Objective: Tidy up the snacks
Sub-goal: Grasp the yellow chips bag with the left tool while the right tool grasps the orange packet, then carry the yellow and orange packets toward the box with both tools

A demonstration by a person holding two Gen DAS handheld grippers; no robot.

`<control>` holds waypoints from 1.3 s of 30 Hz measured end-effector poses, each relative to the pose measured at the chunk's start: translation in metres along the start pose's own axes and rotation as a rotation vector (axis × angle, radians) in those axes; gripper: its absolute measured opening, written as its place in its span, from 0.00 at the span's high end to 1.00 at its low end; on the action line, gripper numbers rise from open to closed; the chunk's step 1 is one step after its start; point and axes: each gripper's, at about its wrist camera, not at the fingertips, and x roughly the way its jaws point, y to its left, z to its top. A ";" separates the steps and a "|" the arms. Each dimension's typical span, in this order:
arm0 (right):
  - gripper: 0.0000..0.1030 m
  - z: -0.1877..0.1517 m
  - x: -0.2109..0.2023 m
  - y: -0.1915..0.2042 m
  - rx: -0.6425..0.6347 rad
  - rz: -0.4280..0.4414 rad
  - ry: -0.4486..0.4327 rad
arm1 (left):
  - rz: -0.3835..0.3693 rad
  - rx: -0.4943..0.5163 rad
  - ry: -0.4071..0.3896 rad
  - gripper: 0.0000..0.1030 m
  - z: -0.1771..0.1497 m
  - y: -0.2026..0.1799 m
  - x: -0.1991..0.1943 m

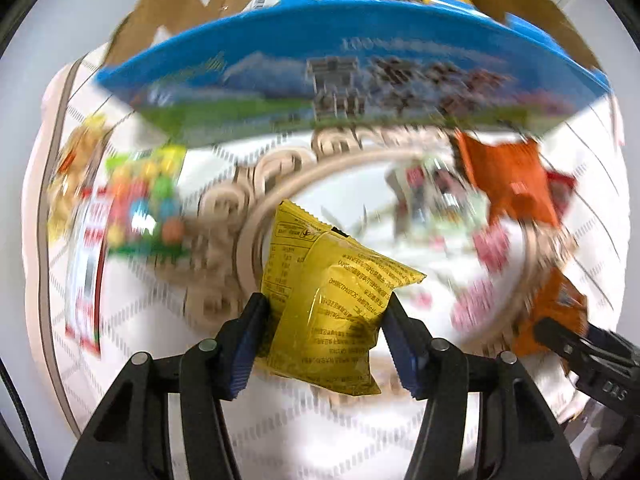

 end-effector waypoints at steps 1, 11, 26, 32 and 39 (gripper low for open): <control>0.25 -0.006 -0.001 0.007 -0.026 0.012 0.008 | -0.002 -0.004 0.004 0.46 -0.011 0.000 -0.006; 0.25 -0.066 0.002 0.069 -0.220 0.054 0.091 | 0.024 0.002 0.035 0.46 -0.080 0.011 -0.015; 0.25 -0.060 0.013 0.065 -0.211 0.015 0.087 | 0.060 0.031 0.008 0.47 -0.074 -0.011 0.012; 0.27 -0.055 -0.006 0.069 -0.189 0.066 0.048 | -0.009 0.004 -0.044 0.48 -0.060 -0.009 -0.023; 0.27 -0.011 -0.079 0.081 -0.179 0.171 -0.075 | -0.137 -0.027 -0.164 0.48 0.002 -0.004 -0.104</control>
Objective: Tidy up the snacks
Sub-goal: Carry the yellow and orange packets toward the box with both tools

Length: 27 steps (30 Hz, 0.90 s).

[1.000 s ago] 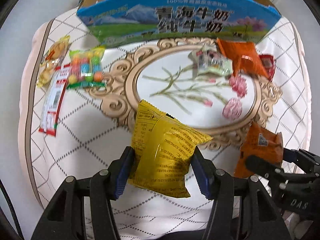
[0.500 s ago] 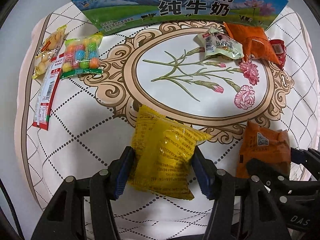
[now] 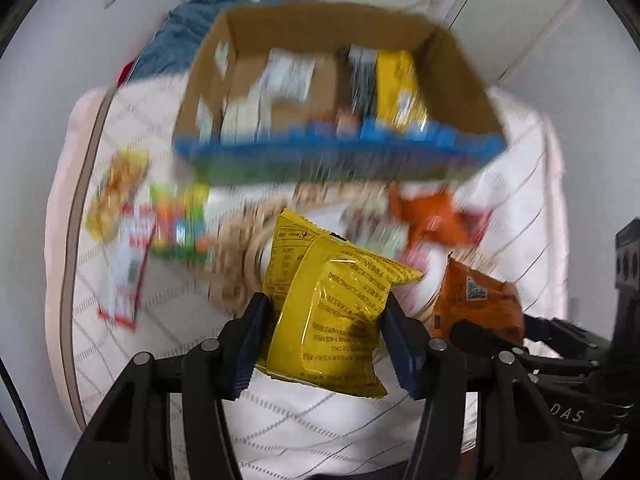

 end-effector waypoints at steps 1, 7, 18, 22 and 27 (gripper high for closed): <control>0.27 0.012 -0.011 0.004 -0.006 0.010 -0.020 | -0.011 -0.003 -0.013 0.48 0.015 0.001 -0.007; 0.27 0.100 -0.057 0.032 -0.108 -0.052 -0.109 | -0.012 0.003 -0.061 0.48 0.109 -0.002 -0.033; 0.27 0.219 -0.007 0.035 -0.162 -0.178 0.078 | 0.020 0.004 0.135 0.48 0.207 0.006 0.030; 0.27 0.230 0.019 0.030 -0.177 -0.206 0.139 | 0.022 -0.017 0.203 0.48 0.214 0.014 0.062; 0.27 0.233 0.044 0.026 -0.197 -0.233 0.188 | 0.015 -0.029 0.253 0.48 0.209 0.019 0.090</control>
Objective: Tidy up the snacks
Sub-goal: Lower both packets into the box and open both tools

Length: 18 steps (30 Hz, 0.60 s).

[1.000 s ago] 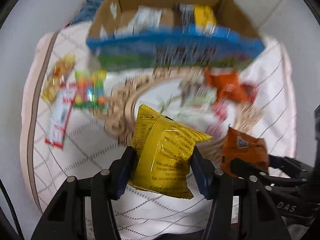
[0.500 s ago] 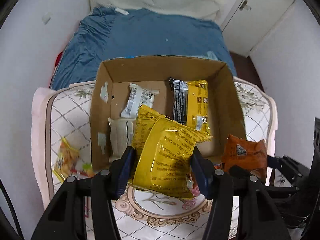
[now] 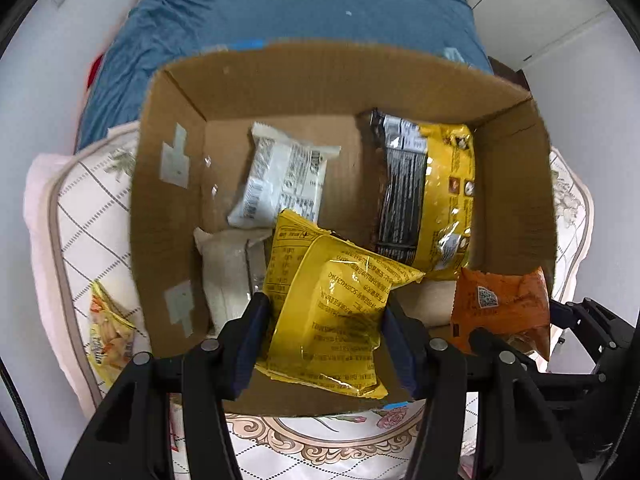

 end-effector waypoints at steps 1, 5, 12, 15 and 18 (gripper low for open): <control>0.27 0.000 0.004 0.000 0.002 -0.001 0.006 | 0.000 0.004 0.011 0.48 -0.001 0.000 0.006; 0.24 0.002 0.015 -0.003 0.017 0.008 0.034 | -0.018 -0.008 0.048 0.47 -0.004 0.002 0.022; 0.09 0.006 0.017 -0.003 0.028 -0.045 0.055 | 0.005 -0.012 0.020 0.19 -0.005 0.003 0.023; 0.06 0.006 0.014 -0.002 0.036 -0.054 0.043 | 0.016 -0.018 -0.008 0.16 -0.005 0.005 0.011; 0.06 0.003 0.011 -0.002 0.051 -0.068 0.019 | 0.027 -0.021 -0.043 0.15 -0.006 0.006 -0.001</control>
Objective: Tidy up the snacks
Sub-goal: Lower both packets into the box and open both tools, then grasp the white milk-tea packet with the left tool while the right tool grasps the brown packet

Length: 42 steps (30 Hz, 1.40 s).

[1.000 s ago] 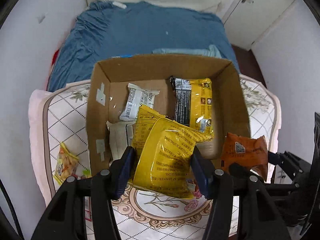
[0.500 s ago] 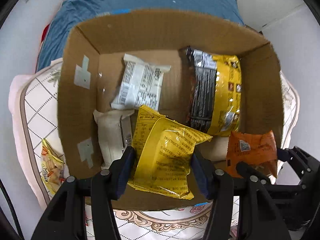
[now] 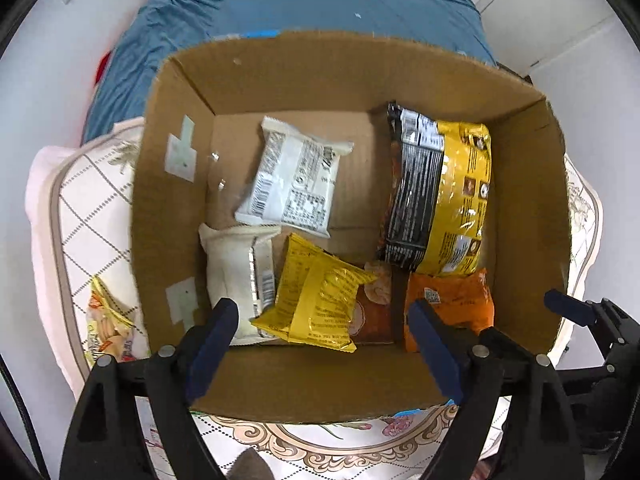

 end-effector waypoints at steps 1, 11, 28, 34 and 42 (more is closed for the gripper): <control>0.05 -0.001 -0.001 0.000 0.006 -0.003 -0.009 | 0.001 0.001 -0.009 0.15 -0.001 0.000 -0.004; 0.03 -0.027 -0.034 0.002 0.033 -0.026 -0.140 | 0.027 0.005 -0.143 0.07 -0.022 -0.003 -0.039; 0.03 -0.129 -0.055 0.001 0.108 0.062 -0.302 | 0.084 -0.049 -0.408 0.07 -0.133 -0.001 -0.084; 0.03 -0.151 0.023 -0.023 0.240 0.141 -0.214 | 0.144 -0.093 -0.286 0.07 -0.160 0.011 -0.009; 0.03 -0.141 0.076 -0.030 0.285 0.088 -0.191 | 0.193 -0.095 -0.217 0.07 -0.168 0.011 0.047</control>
